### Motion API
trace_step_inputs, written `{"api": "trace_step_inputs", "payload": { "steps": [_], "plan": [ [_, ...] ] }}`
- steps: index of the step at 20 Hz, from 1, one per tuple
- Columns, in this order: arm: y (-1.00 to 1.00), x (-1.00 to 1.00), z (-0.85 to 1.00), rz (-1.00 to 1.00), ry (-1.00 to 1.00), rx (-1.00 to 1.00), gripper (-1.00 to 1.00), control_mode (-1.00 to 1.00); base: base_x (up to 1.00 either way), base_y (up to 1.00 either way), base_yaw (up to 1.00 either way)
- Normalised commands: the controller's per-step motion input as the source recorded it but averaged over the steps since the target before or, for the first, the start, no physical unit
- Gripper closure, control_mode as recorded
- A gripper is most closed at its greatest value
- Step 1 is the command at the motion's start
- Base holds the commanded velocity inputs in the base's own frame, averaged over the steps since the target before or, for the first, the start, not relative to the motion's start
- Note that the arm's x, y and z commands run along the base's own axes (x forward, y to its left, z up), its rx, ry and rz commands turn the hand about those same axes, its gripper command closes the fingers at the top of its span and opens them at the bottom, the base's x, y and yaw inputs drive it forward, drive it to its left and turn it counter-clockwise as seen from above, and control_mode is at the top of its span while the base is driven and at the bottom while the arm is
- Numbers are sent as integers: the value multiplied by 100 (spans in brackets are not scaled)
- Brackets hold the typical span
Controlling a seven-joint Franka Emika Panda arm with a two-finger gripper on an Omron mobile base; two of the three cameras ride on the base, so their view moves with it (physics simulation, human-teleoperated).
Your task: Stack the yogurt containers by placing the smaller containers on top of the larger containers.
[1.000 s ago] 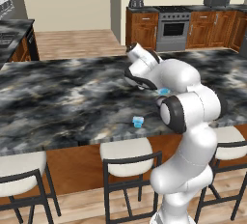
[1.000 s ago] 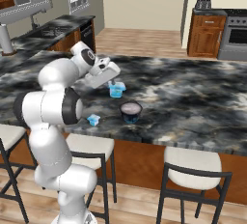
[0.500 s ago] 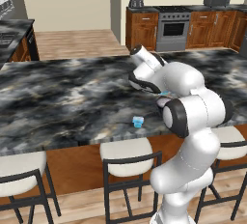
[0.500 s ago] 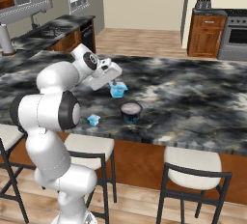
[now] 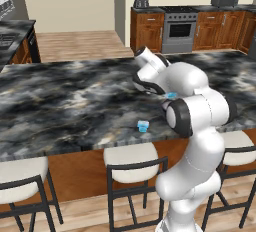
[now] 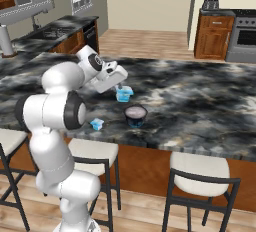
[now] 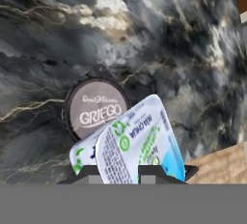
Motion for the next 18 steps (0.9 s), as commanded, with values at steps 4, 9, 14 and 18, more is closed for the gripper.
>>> {"api": "trace_step_inputs", "payload": {
  "steps": [4, 9, 14, 18],
  "plan": [
    [6, -2, 0, -11, -1, -1, 100, -100, 0, 0, 0],
    [6, 15, 0, -5, 3, -1, 100, -100, 0, 0, 0],
    [-1, -17, 0, -1, -2, -2, 100, -100, 0, 0, 0],
    [-1, 20, 0, 0, 17, -1, 100, -100, 0, 0, 0]
  ]
}}
